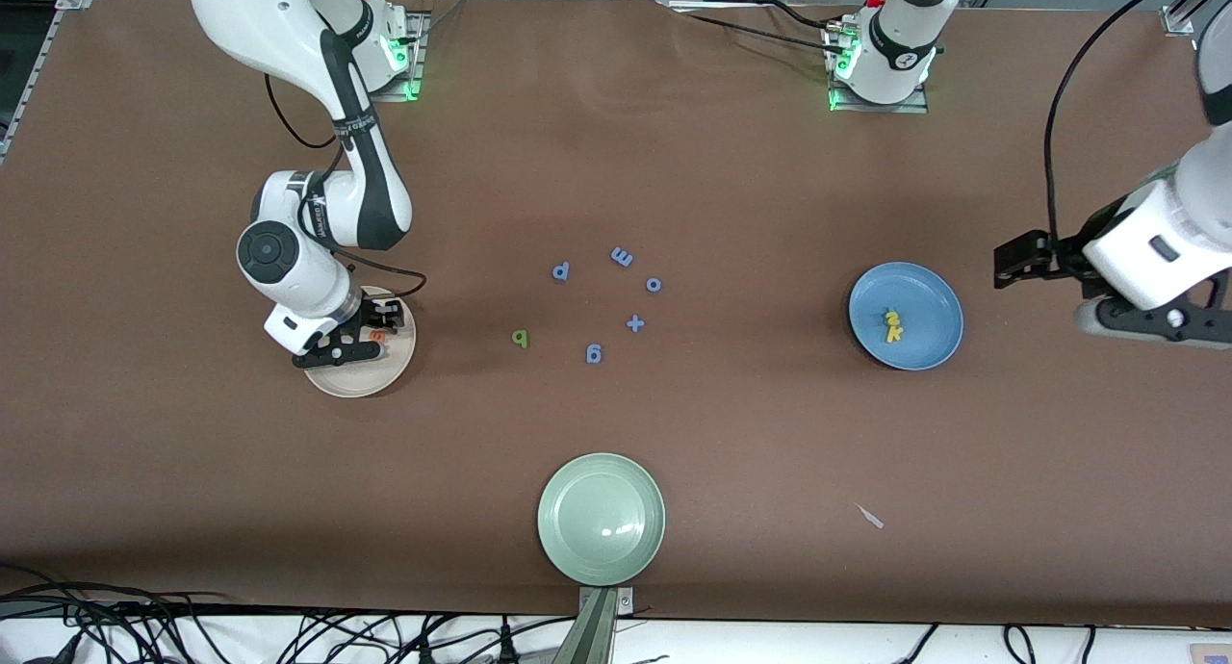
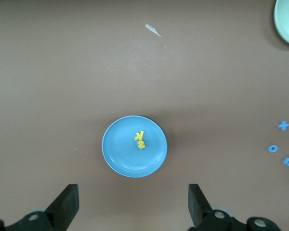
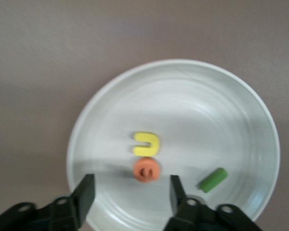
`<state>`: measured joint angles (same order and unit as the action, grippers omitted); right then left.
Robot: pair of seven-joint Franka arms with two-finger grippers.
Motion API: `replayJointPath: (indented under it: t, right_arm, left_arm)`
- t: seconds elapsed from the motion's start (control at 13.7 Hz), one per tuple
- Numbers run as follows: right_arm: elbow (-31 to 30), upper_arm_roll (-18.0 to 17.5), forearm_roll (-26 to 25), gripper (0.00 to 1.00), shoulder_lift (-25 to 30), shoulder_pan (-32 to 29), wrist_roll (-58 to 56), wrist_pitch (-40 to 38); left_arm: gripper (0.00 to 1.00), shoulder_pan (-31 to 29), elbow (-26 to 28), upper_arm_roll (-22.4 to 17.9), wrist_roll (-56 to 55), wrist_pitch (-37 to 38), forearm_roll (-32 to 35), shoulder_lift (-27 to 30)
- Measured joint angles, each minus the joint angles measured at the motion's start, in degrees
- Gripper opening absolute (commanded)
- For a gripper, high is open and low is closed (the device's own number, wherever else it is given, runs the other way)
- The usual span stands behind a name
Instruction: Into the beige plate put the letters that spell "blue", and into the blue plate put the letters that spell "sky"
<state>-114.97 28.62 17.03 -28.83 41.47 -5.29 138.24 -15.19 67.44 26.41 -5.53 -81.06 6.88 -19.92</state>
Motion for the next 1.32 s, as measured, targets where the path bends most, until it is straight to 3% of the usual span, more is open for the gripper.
replayJointPath:
  t: [0.22,0.29,0.37,0.51,0.66,0.81,1.32]
  right_arm:
    - [4.6,-1.2,0.0,0.85,0.2,3.4,9.7,-4.0]
    - [6.2,-1.4,0.0,0.85,0.0,5.0,13.4,-5.1]
    - [7.8,-1.6,0.0,0.85,-0.5,6.7,17.2,-5.8]
    - [11.0,-2.3,0.3,0.84,-2.5,9.4,23.8,-6.2]
    - [14.3,-3.4,2.7,0.84,-5.8,10.6,28.0,-6.2]
    - [17.0,-4.2,5.3,0.84,-9.2,10.6,29.2,-6.1]
    - [18.5,-5.4,5.8,0.77,-14.1,10.6,29.8,-1.8]
  left_arm:
    - [1.0,12.9,3.8,-20.4,1.3,-2.3,-8.6,4.6]
    - [1.0,18.3,7.1,-26.2,1.4,-4.9,-9.0,6.4]
    - [1.0,22.0,11.3,-29.6,1.4,-7.9,-9.0,8.6]
    - [1.0,24.5,20.2,-31.2,2.7,-13.0,-9.0,13.8]
    - [1.0,23.6,25.1,-31.8,7.4,-14.8,-9.0,17.2]
    - [1.0,22.1,26.6,-32.1,9.9,-15.3,-9.0,18.4]
    - [1.0,21.0,27.0,-30.7,10.5,-15.6,-9.0,18.7]
